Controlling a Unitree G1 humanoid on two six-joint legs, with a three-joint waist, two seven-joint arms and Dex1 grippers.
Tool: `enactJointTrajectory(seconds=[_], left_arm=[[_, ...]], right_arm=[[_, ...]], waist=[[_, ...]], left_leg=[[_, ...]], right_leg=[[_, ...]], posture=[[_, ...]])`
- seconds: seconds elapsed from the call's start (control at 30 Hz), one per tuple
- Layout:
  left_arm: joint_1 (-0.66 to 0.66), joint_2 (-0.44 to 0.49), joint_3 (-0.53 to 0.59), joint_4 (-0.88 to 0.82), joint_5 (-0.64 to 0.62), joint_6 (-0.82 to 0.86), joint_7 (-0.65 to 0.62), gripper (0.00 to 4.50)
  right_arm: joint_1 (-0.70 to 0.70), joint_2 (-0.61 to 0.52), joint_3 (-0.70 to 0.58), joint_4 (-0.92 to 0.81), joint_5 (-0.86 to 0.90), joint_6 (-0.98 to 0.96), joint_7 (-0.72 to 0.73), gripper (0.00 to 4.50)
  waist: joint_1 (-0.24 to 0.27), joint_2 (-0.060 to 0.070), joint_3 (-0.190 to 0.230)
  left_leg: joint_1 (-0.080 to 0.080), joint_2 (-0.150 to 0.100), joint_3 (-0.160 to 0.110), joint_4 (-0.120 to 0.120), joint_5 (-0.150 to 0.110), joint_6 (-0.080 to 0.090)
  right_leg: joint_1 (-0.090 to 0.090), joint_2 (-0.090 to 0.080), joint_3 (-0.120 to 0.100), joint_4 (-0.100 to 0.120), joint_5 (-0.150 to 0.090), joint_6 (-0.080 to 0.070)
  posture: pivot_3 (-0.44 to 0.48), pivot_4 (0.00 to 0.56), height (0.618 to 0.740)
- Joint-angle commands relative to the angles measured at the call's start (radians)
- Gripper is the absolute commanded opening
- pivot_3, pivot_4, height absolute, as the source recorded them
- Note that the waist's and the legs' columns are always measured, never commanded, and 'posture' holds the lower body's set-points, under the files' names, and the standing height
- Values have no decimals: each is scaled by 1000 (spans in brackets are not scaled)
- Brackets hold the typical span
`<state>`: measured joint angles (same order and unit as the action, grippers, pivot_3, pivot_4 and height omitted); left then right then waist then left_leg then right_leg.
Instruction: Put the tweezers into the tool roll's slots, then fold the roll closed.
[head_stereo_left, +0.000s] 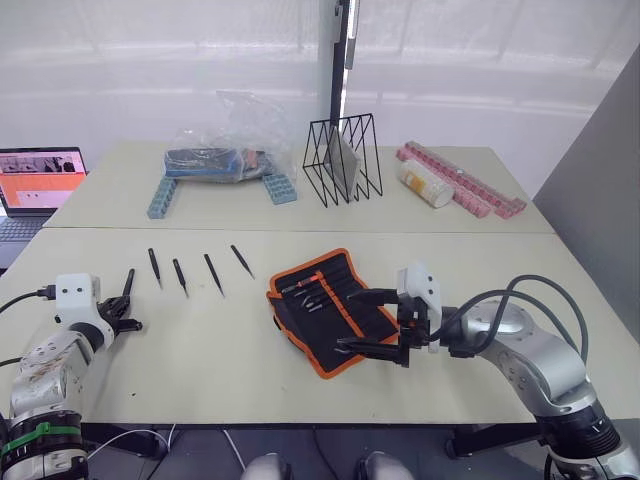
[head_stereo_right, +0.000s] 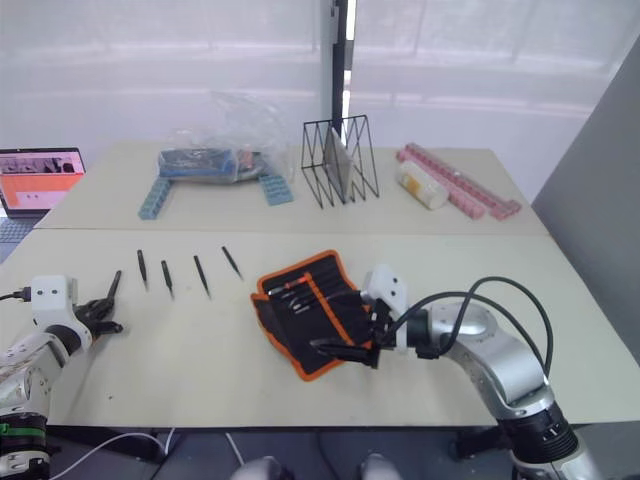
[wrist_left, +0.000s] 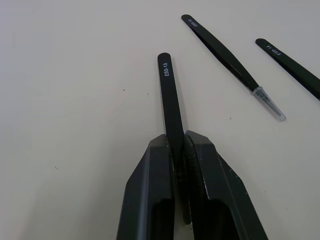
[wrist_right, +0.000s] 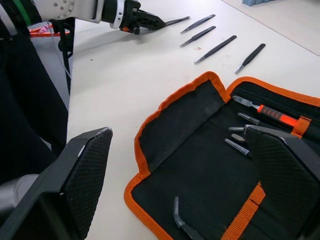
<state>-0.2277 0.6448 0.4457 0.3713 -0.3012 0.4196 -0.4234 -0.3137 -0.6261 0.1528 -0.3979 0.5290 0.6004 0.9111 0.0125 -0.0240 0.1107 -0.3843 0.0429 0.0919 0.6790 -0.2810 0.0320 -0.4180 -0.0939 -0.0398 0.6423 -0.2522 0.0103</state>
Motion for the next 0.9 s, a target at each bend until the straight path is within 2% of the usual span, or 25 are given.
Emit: enactJointTrajectory(seconds=[0.03, 0.1, 0.13, 0.27, 0.37, 0.47, 0.57, 0.73, 0.9], left_arm=[[31, 6, -2, 5, -1, 14, -15, 19], [64, 16, 4, -60, -11, 11, -38, 19], [96, 22, 14, -117, -24, 18, -54, 1], [217, 55, 63, -338, -81, 67, -103, 0], [252, 75, 77, -476, -128, 107, -137, 0], [239, 91, 45, -568, -159, 154, -159, 0], [178, 113, -57, -652, -178, 204, -199, 0], [-18, 107, -279, -690, -187, 251, -283, 0], [-199, 23, -496, -608, -138, 252, -345, 0]], right_arm=[[13, 20, -23, 11, -31, -24, -47, 4500], [30, 29, -31, 18, -43, -29, -70, 4500], [46, 30, -40, 20, -46, -32, -77, 4244], [105, 38, -72, 10, -46, -25, -118, 2927], [135, 62, -69, 15, -80, -33, -173, 1930], [156, 97, -60, 26, -120, -28, -238, 935], [194, 147, -44, 21, -145, -17, -302, 29], [250, 242, -34, 53, -194, -74, -383, 29], [280, 293, -16, 94, -233, -115, -416, 29]], waist=[[0, 0, 0], [-3, 0, 0], [-3, 0, 0], [-7, -1, 0], [-7, -3, 1], [-1, -3, 2], [1, -3, 2], [-2, -3, 2], [-7, -3, 2]], left_leg=[[0, 0, 0, 0, 0, 0], [-1, 0, 0, 0, 0, 0], [-1, 0, 0, 0, 0, 0], [-4, 1, 0, 0, -1, 1], [-4, 2, 0, 0, 0, 0], [-4, 2, -2, 0, 1, -2], [-4, 1, -2, 0, 1, -2], [-4, 0, -1, 0, 1, -2], [-4, -2, -1, 0, 1, -1]], right_leg=[[0, 0, 0, 0, 0, 0], [-1, 0, 0, 0, 0, 0], [-1, 0, 0, 0, 0, 0], [-3, -3, 1, -1, 0, 0], [-4, -5, 0, -2, 0, 0], [-3, -6, 0, -2, 0, -1], [-3, -7, 0, -2, 0, -1], [-3, 1, 0, -1, 0, -1], [-3, 6, 2, -1, 0, 0]], posture=[[0, 150, 737], [0, 150, 737], [0, 150, 737], [0, 150, 737], [0, 150, 737], [0, 150, 737], [0, 150, 737], [0, 150, 737], [0, 150, 737]])
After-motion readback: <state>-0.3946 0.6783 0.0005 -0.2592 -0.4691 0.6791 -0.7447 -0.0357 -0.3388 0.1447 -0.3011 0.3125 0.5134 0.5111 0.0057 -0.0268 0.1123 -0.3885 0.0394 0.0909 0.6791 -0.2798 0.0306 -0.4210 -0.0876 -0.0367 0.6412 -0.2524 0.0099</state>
